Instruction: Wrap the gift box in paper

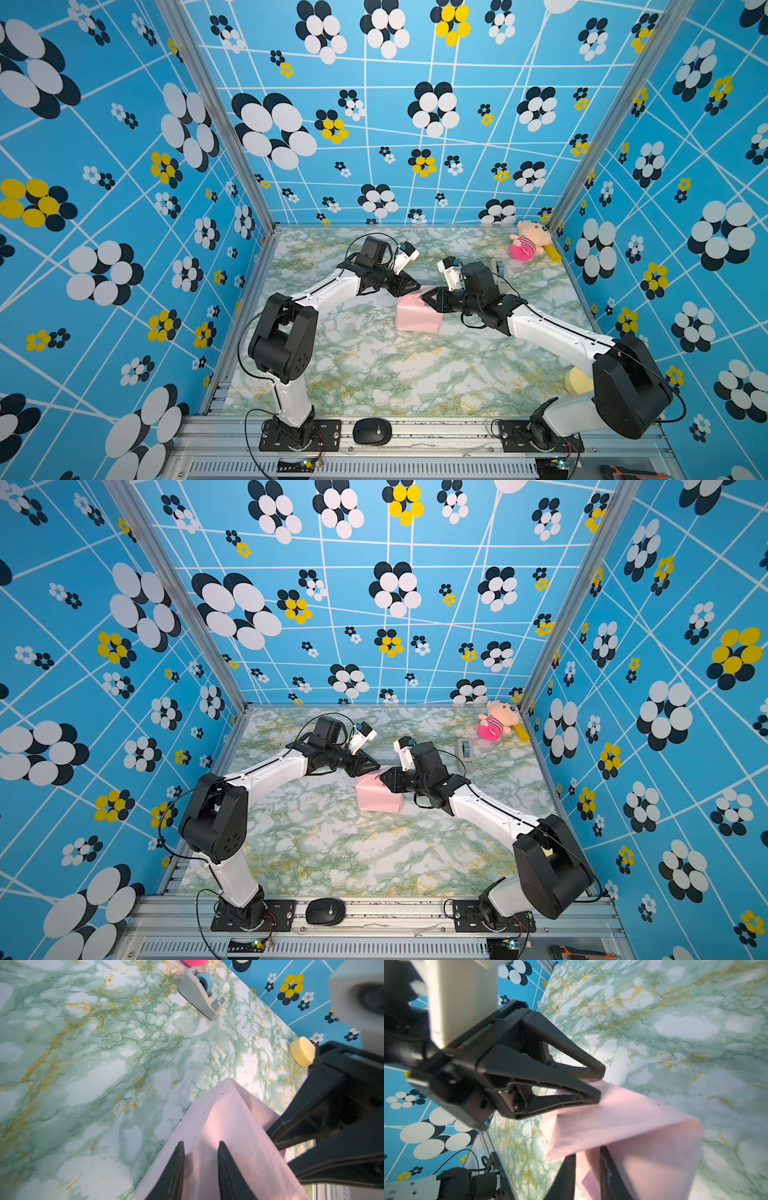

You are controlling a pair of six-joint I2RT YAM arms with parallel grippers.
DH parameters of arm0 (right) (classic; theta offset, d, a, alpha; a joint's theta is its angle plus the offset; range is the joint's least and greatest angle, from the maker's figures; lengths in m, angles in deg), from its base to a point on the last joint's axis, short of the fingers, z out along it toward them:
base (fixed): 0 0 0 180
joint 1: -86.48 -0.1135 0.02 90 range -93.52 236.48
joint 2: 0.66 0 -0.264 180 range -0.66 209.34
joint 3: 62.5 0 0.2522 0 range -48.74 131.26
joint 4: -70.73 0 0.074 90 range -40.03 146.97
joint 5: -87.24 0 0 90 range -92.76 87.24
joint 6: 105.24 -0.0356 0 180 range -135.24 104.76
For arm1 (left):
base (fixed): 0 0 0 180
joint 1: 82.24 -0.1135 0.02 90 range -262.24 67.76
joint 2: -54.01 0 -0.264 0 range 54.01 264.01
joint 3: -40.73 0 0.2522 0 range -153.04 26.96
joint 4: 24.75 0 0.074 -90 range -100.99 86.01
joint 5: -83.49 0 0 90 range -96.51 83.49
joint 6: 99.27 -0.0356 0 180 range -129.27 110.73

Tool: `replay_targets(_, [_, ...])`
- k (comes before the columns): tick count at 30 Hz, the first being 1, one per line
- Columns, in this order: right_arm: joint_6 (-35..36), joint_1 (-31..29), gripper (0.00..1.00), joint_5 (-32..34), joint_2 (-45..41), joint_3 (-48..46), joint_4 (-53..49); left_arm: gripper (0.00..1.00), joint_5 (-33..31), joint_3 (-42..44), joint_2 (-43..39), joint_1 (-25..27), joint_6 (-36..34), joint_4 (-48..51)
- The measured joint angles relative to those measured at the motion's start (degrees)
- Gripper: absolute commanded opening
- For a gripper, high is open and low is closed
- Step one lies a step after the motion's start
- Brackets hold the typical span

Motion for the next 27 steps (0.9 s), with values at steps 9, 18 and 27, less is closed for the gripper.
replay_targets(9, [-3.4, 1.2, 0.15, 1.2, -9.4, 1.6, -0.1, 0.31, -6.9, 4.5, -3.3, 1.9, -2.1, -4.7])
replay_targets(18, [-4.6, -1.2, 0.09, 0.2, 2.0, 4.2, 0.7, 0.32, -10.2, 7.3, -5.0, 2.3, -2.3, -7.4])
replay_targets(27, [-5.0, -1.4, 0.07, -1.1, 5.9, 1.7, 1.5, 0.68, -10.0, 7.6, -5.0, 2.1, 0.8, -7.5])
